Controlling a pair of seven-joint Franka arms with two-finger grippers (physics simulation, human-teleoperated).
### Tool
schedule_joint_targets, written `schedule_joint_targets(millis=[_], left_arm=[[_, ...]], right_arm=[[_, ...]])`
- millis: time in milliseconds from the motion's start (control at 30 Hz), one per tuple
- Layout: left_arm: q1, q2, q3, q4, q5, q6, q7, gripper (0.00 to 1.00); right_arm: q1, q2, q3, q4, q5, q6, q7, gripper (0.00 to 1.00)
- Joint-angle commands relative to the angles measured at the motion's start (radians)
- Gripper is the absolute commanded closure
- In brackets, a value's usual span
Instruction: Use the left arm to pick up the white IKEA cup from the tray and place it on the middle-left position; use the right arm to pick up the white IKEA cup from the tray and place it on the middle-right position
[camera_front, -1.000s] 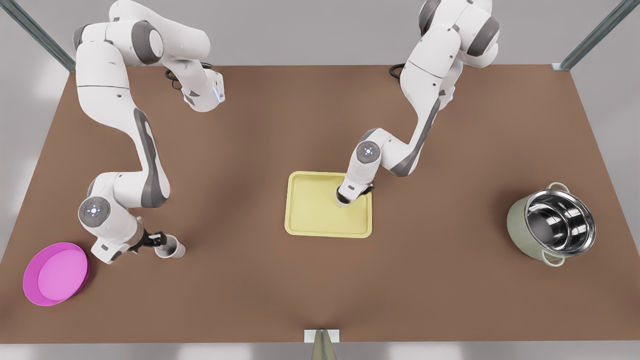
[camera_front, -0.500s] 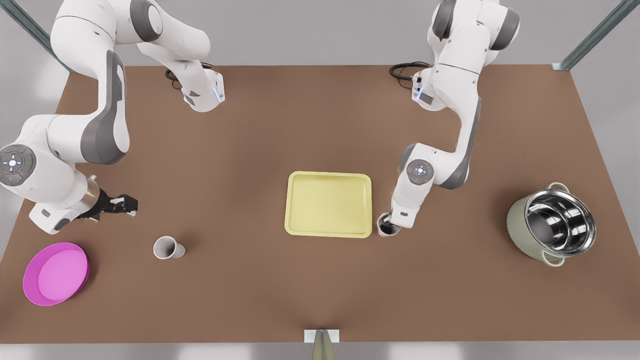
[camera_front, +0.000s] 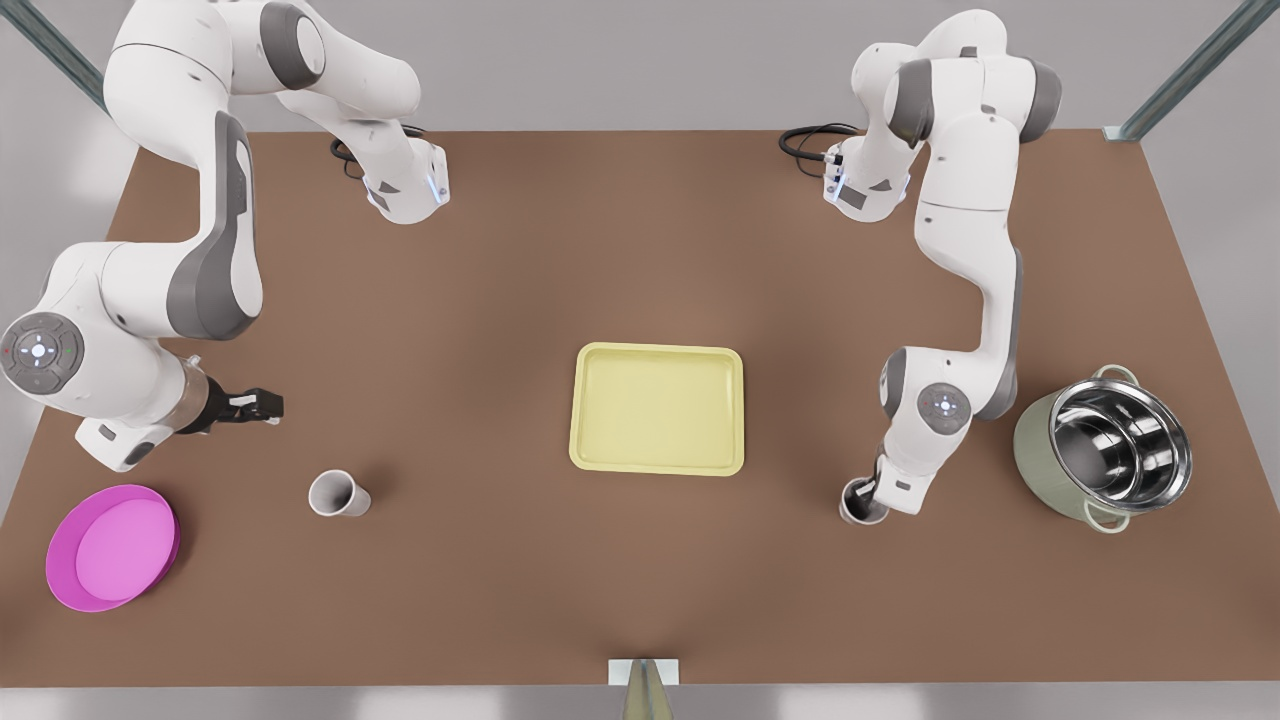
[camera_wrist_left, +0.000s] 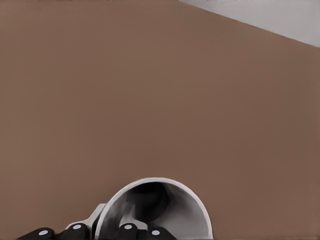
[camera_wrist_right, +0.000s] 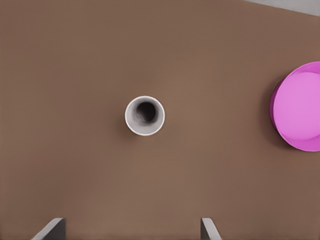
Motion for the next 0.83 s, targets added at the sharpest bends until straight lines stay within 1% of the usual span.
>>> schedule_joint_targets(millis=[0, 100, 133, 167, 200, 233, 267, 300, 367, 800], left_arm=[[0.003, -0.001, 0.0, 0.001, 0.001, 0.05, 0.339, 0.0], [0.005, -0.001, 0.0, -0.001, 0.001, 0.041, 0.339, 0.0], [0.0, -0.065, 0.0, -0.017, 0.003, -0.061, 0.339, 0.0], [-0.005, -0.21, -0.003, -0.011, 0.005, -0.346, 0.341, 0.0], [-0.005, -0.334, -0.004, 0.067, 0.003, -0.693, 0.391, 0.0], [-0.003, -0.359, -0.001, 0.211, -0.008, -0.96, 0.407, 0.0], [-0.005, -0.469, -0.01, 0.213, 0.0, -1.036, 0.403, 0.0], [-0.006, -0.57, -0.02, 0.062, 0.0, -0.858, 0.387, 0.0], [-0.006, -0.492, -0.021, 0.167, 0.005, -0.858, 0.38, 0.0], [-0.014, -0.489, -0.021, 0.162, 0.001, -0.862, 0.37, 0.0]], right_arm=[[0.0, 0.0, 0.0, 0.0, 0.001, -0.006, 0.003, 0.0], [-0.002, 0.005, -0.003, 0.001, -0.001, -0.006, -0.002, 0.0], [-0.002, 0.005, -0.003, 0.001, -0.001, -0.006, -0.003, 0.0], [-0.003, 0.005, -0.005, 0.001, 0.001, -0.006, -0.005, 0.0], [-0.003, 0.005, -0.005, 0.001, 0.001, -0.007, -0.006, 0.0], [-0.003, 0.005, -0.005, 0.001, 0.001, -0.009, -0.006, 0.0], [-0.003, 0.005, -0.005, 0.001, -0.001, -0.009, -0.006, 0.0], [-0.003, 0.005, -0.006, 0.001, -0.001, -0.009, -0.006, 0.0], [-0.003, 0.005, -0.006, 0.001, -0.001, -0.009, -0.006, 0.0], [-0.006, 0.006, -0.021, 0.004, -0.001, -0.004, 0.005, 0.0]])
